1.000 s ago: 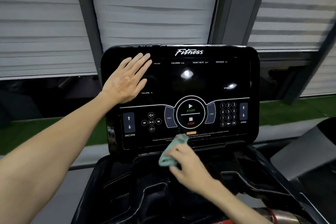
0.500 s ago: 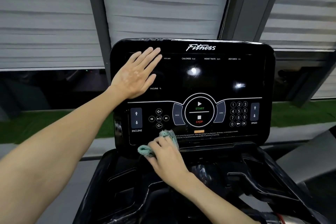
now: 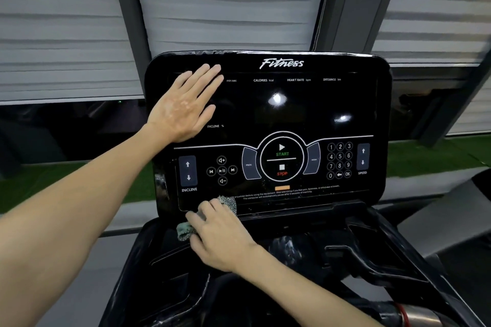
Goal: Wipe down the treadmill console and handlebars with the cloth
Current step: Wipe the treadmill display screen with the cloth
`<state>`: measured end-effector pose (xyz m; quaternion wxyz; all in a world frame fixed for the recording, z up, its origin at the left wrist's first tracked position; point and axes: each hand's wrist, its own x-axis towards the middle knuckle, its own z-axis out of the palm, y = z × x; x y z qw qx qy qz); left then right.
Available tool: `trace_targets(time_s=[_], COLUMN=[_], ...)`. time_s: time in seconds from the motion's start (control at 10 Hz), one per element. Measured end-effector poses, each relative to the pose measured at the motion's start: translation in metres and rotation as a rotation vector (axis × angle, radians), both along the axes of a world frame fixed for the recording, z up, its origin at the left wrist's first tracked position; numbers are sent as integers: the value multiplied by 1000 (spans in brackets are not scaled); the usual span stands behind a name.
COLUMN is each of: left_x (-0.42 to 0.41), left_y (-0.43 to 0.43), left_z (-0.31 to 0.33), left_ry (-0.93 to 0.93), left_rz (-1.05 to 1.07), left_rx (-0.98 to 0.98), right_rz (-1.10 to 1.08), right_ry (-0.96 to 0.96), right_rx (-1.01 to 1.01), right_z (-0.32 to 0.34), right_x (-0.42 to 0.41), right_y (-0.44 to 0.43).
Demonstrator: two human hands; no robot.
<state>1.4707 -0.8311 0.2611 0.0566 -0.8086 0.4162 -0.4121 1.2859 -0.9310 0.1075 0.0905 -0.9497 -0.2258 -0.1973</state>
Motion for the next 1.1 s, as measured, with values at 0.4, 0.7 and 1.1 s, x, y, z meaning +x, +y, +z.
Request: trace_targets(time_s=[0.4,0.7,1.1], left_x=[-1,0,0], left_y=[0,0,0], left_z=[1,0,0], left_ry=[7,2,8], left_rz=[-19,5,-12], left_rx=[-21,-15,-23], right_rz=[-154,-495,-143], right_ry=[27,21,180], right_rx=[120,102,144], right_z=[-2,-1,8], right_x=[-9,-46,12], right_y=[-86,-187,-37])
